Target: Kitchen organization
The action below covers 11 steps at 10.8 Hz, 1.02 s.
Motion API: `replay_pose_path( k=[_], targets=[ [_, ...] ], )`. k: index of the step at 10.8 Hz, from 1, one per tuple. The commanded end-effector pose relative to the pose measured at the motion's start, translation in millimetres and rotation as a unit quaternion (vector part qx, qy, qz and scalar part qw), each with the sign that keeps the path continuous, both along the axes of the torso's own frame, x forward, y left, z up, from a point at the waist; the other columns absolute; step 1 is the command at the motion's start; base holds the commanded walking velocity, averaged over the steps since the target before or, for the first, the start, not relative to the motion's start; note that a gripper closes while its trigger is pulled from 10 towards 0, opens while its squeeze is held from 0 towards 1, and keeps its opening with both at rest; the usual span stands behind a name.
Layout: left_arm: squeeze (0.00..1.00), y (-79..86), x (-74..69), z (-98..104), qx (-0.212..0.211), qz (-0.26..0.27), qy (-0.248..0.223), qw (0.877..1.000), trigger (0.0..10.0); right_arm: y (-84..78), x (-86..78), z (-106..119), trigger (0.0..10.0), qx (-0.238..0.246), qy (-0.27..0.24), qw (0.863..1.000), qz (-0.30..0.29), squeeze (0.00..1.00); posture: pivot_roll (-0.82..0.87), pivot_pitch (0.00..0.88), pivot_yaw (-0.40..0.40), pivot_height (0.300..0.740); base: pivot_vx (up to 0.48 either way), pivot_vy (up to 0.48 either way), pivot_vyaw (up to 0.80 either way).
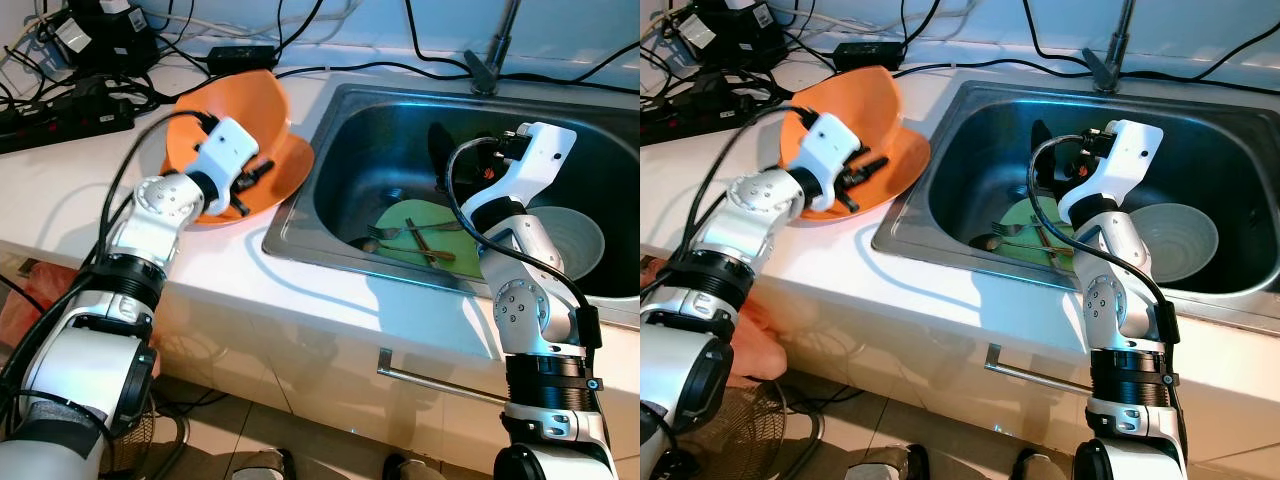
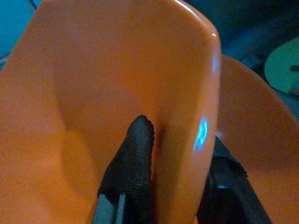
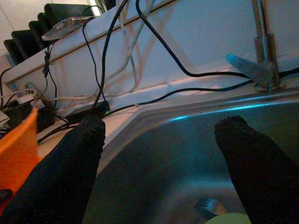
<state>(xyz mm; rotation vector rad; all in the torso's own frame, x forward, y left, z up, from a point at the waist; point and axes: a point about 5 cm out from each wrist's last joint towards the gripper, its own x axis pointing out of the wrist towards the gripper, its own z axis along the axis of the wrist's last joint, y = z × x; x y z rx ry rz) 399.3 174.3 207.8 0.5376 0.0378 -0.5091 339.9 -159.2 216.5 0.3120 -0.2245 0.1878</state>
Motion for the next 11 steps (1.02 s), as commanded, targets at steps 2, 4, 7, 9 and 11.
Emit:
replay_pose_path(
  k=[2,4,7,9,11],
  targets=[
    [0.0,1.8,0.9,3,-0.016,0.014,-0.02,1.0,0.0,-0.1,-0.6,4,10.0,0.006,-0.003,1.0,0.001,0.0,0.05,0.121,0.099,0.74,0.0,0.0,0.0],
    [0.0,3.4,0.4,24,-0.011,0.05,-0.138,0.989,0.0,-0.2,-0.2,3,10.0,0.009,-0.001,1.0,0.002,0.0,0.05,0.12,0.096,0.74,0.0,0.0,0.0],
    [0.0,-18.4,-11.0,19,0.026,0.025,-0.225,0.974,0.0,0.0,1.1,2,10.0,0.008,0.001,1.0,0.005,0.0,0.06,0.119,0.092,0.74,0.0,0.0,0.0],
    [0.0,-38.1,-21.1,8,0.107,-0.024,-0.277,0.954,0.0,0.8,1.7,3,10.0,0.008,0.004,1.0,0.013,0.0,0.06,0.116,0.088,0.74,0.0,0.0,0.0],
    [0.0,-57.1,-32.0,-6,0.156,-0.082,-0.3,0.938,0.0,6.5,1.3,4,10.0,0.012,0.012,0.997,0.074,0.0,0.06,0.113,0.089,0.74,0.0,0.0,0.0]
  ],
)
